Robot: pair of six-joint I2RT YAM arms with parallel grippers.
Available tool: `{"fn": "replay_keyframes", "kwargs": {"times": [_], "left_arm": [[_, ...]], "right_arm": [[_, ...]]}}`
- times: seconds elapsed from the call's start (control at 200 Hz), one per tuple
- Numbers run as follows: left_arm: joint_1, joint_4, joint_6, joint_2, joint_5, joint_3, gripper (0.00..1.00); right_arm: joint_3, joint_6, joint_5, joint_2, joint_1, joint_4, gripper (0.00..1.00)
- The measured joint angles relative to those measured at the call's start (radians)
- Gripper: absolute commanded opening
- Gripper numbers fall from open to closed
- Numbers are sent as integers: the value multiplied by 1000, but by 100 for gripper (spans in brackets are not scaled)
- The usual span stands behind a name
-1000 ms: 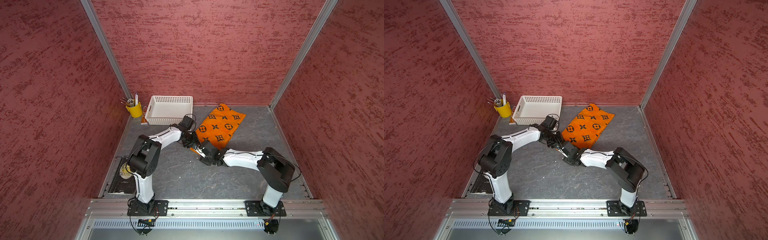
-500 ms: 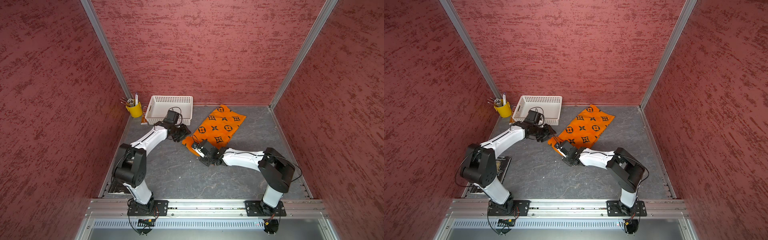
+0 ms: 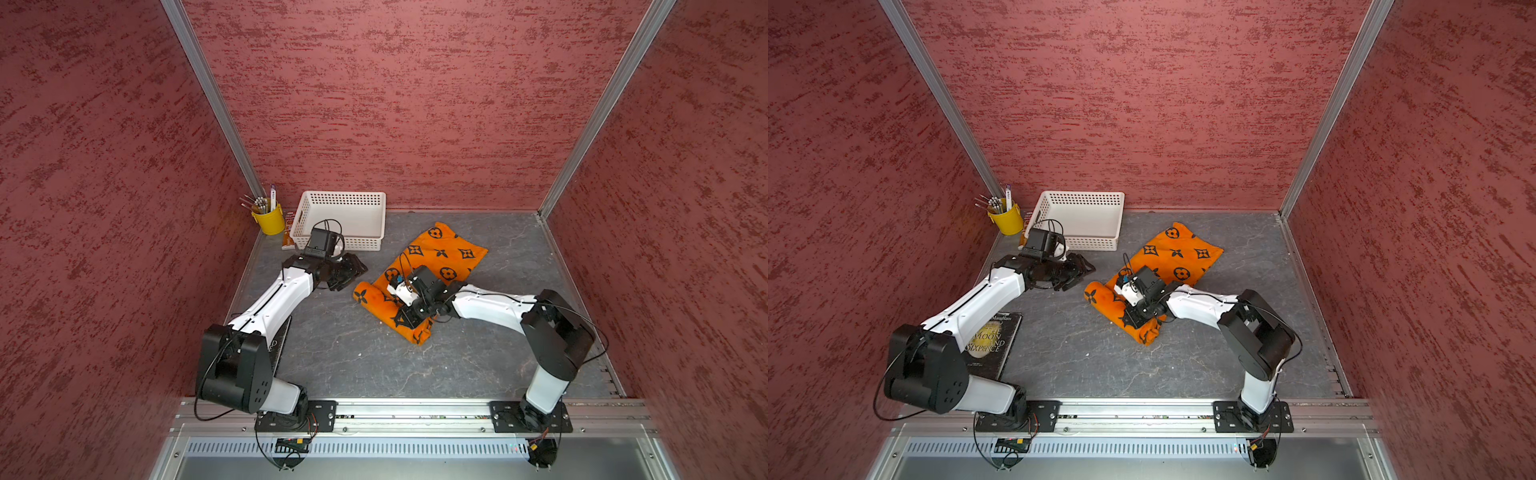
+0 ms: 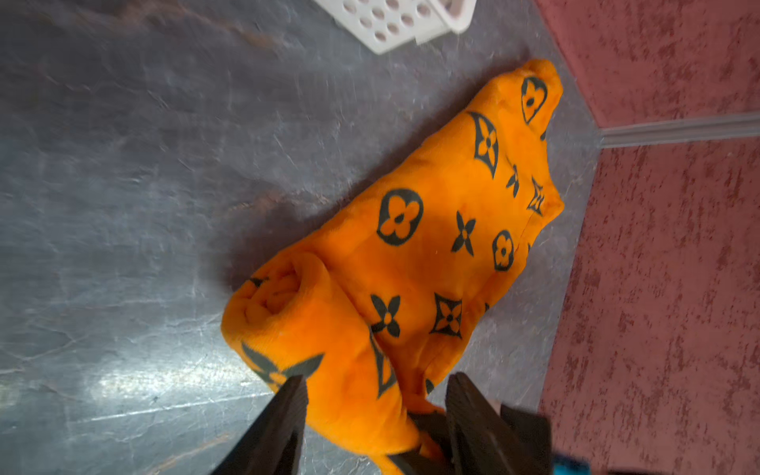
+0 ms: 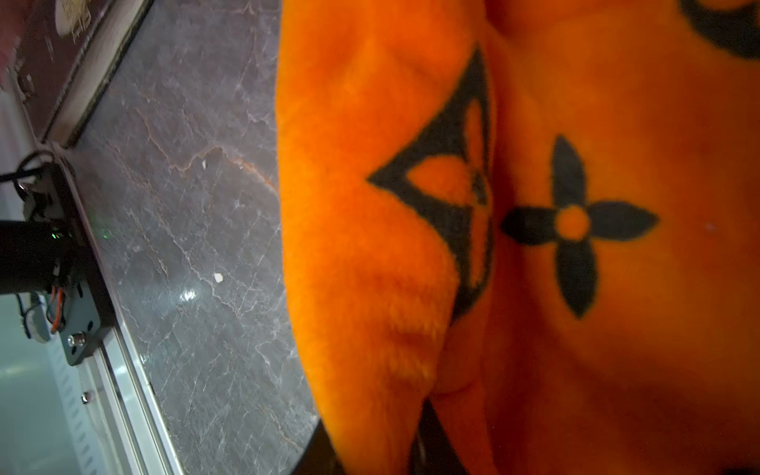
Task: Roll up the pillowcase
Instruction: Roll the pillowcase at the center of the board.
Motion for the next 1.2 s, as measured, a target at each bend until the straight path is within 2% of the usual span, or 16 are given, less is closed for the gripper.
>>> {"fn": "replay_keyframes", "kwargs": {"times": [0.15,0.336,0.421,0.556,0.706,0.726,0.741,0.827,0.947,1.097,1.197], "left_arm": [[-98,7,10,23,-3,-10,57],[-167,29,10,123,-9,-9,54],[-173,30,6,192,-19,6,53],[-177,23,5,305,-27,79,53],[-186,23,5,333,-27,111,53],[-186,23,5,333,-27,111,53],[-187,23,5,333,-27,111,53],[-187,23,5,333,-27,111,53],[-187,23,5,333,-26,111,53],[-186,23,5,333,-26,111,52],[-182,27,4,333,-21,107,52]], "right_arm": [[0,54,-143,59,-111,27,22],[-2,142,-245,87,-190,61,41],[-2,165,-256,97,-200,65,56],[-16,191,-234,80,-203,74,67],[-76,172,-116,-66,-195,62,77],[-80,160,-94,-93,-191,59,94],[-82,152,-76,-111,-189,56,98],[-82,86,40,-211,-154,48,99],[-82,-32,224,-283,-41,48,99],[-64,-182,468,-215,109,38,99],[-39,-262,586,-137,180,37,98]]}}
